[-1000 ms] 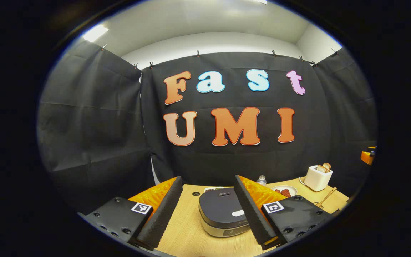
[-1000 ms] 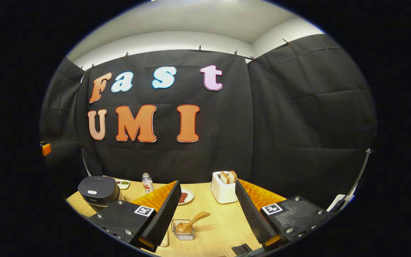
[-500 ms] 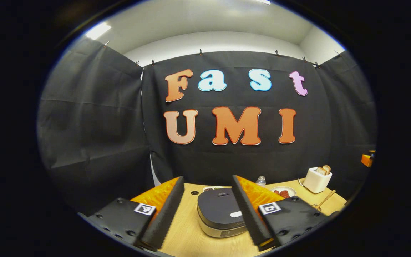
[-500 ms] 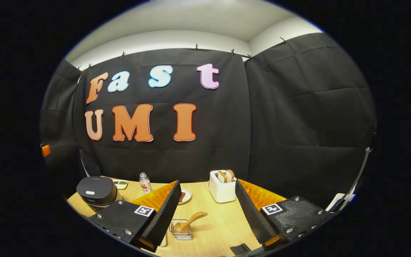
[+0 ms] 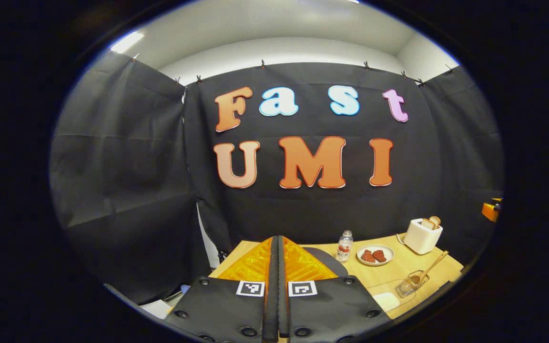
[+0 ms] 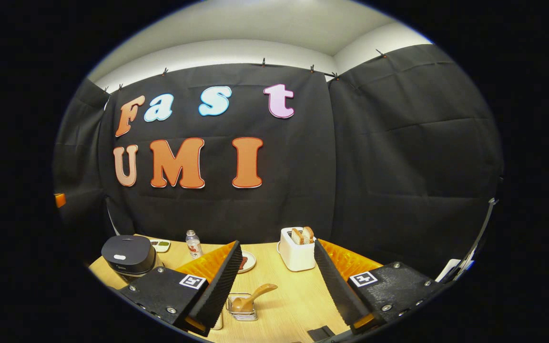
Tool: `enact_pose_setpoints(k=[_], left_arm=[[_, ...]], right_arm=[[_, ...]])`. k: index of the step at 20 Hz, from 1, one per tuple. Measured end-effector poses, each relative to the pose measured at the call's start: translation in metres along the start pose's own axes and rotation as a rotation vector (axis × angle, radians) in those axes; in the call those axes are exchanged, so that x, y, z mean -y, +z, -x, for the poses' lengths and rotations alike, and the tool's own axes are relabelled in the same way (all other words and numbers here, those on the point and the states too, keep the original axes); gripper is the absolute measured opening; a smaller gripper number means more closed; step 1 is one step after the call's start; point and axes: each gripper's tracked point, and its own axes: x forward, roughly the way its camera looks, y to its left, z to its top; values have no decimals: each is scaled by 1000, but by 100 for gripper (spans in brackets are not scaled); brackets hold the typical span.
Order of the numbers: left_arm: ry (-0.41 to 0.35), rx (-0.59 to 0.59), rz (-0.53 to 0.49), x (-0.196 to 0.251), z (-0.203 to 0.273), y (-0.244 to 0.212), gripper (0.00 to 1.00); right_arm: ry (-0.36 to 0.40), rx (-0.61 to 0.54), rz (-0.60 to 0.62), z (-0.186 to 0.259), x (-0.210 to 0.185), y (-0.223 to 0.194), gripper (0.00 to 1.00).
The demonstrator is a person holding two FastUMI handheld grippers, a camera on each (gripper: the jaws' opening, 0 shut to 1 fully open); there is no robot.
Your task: Close the left gripper, press the button to open the rice cooker; take a wooden spoon from the chopstick holder with the right hand, scoop a spoonful of rice and pour it into the rice cooker, then put the wooden spoon back into the chopstick holder.
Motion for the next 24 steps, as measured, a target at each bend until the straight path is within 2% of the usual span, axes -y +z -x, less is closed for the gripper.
enact_pose_setpoints(k=[3,4,6,7,12,16,17,24], left_arm=[[-50,-23,4,21,-12,0,2],[-69,-34,3,28,-18,-2,4],[-113,-70,13,45,-31,-13,2],[-141,-97,24,55,-40,-23,4],[-213,-238,39,90,-76,-77,5],[-240,-343,28,103,-104,-120,2],[-243,-370,36,106,-108,-132,5],[-226,-485,21,100,-119,-183,4]], right_arm=[[17,-3,-3,-4,-7,-3,94],[22,-6,-3,-4,-9,-4,94],[26,-9,-8,-5,-10,-6,94],[30,-11,-13,-4,-12,-7,94],[23,-22,-8,-4,-9,-13,94],[-1,-43,-16,-1,3,-21,94],[-9,-46,-16,0,6,-22,94],[-64,-73,-23,5,31,-35,94]])
